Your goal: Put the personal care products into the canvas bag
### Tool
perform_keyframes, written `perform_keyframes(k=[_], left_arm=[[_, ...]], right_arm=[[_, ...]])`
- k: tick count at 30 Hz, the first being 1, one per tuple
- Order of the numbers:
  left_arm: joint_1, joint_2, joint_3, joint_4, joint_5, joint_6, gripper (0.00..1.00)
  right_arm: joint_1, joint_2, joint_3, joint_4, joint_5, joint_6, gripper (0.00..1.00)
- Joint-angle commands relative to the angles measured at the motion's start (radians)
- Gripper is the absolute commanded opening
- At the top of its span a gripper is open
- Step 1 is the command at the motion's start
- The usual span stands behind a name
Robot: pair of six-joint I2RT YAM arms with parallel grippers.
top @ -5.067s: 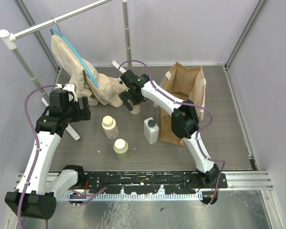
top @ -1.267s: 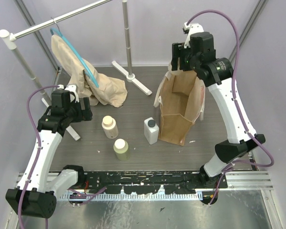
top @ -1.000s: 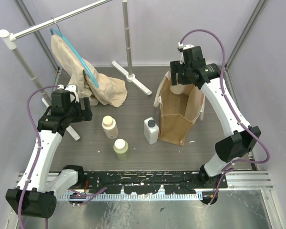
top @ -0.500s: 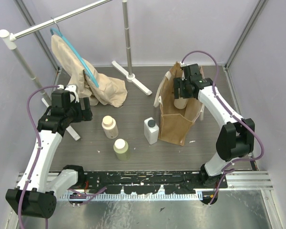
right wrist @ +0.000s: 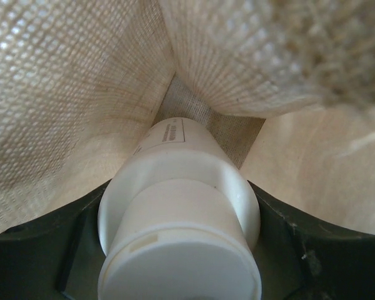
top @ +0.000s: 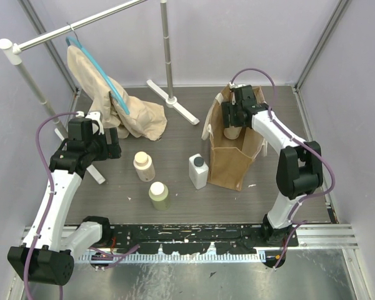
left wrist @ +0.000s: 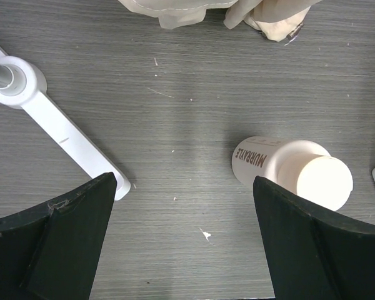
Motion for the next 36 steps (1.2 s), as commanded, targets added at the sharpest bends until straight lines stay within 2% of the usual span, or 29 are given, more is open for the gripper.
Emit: perform_keyframes(k=[1,8,11,16,20,26,29,36], left_arm=[[0.001,-0.002,0.014,-0.006,-0.008,-0.004,0.98],[0.001,0.000,0.018,-0.009,-0.016,-0.006,0.98],[0.002,0.000,0.023,-0.009,-0.019,-0.006,0.98],[0.002,0.000,0.022,-0.008,-0.018,-0.009,0.98],[0.002,0.000,0.019,-0.007,-0.014,-0.011,0.98],[0.002,0.000,0.016,-0.006,-0.007,-0.015,0.98],[0.002,-0.003,0.011,-0.004,-0.002,-0.018,0.98],[0.002,-0.003,0.010,0.006,0.004,-0.018,0.98]], right_arm=[[0.000,0.030,0.089,0.074,0.029,-0.019,0.01],[0.001,0.099,0.129,0.042,0.037,-0.021,0.01],[0.001,0.112,0.149,0.009,0.043,-0.029,0.20],[0.001,0.102,0.162,-0.028,0.049,-0.037,0.61],[0.000,0.089,0.195,-0.069,0.056,-0.039,0.78],[0.003,0.064,0.277,-0.156,0.072,-0.039,0.89],[0.011,0.052,0.368,-0.244,0.142,-0.039,0.93],[0.097,0.004,0.605,-0.441,0.221,-0.057,0.97]])
